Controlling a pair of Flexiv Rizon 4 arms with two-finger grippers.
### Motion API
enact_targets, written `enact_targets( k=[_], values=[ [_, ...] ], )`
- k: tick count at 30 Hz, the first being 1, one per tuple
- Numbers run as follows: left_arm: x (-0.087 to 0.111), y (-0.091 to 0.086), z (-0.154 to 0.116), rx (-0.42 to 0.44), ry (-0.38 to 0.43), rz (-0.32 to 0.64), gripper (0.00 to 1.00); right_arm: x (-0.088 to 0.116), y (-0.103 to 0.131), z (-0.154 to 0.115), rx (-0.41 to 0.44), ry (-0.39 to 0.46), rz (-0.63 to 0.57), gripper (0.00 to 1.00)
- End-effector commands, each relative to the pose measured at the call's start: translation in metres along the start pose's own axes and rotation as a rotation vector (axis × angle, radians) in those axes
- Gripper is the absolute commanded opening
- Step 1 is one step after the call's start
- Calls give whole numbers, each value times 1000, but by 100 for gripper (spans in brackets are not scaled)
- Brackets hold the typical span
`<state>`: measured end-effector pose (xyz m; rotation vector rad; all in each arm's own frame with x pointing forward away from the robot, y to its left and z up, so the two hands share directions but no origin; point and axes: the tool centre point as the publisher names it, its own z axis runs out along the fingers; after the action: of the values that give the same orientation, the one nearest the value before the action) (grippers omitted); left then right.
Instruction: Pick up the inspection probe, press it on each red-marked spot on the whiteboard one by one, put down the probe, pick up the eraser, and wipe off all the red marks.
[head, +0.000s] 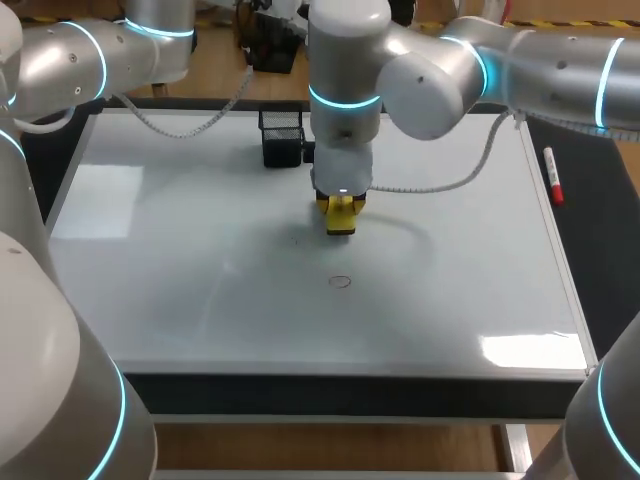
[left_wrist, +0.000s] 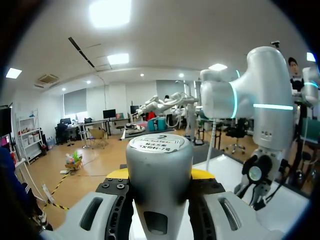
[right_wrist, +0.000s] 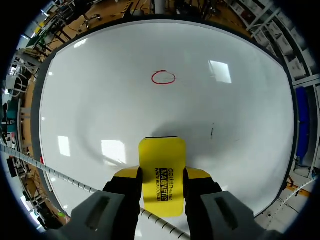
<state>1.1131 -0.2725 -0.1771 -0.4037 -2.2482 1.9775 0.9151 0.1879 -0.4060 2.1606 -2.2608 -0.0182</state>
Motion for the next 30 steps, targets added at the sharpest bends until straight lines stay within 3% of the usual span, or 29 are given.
enact_targets(
  k=[1, 14, 30],
  values=[
    [-1, -1, 0, 0, 3, -1, 0, -3, -3, 5, -13, 8, -3, 0],
    [-1, -1, 0, 0, 3, -1, 0, 6, -2, 18, -49, 18, 1, 0],
    [-1, -1, 0, 0, 3, -1, 0, 51, -2, 23, -60, 24, 112, 0]
  ],
)
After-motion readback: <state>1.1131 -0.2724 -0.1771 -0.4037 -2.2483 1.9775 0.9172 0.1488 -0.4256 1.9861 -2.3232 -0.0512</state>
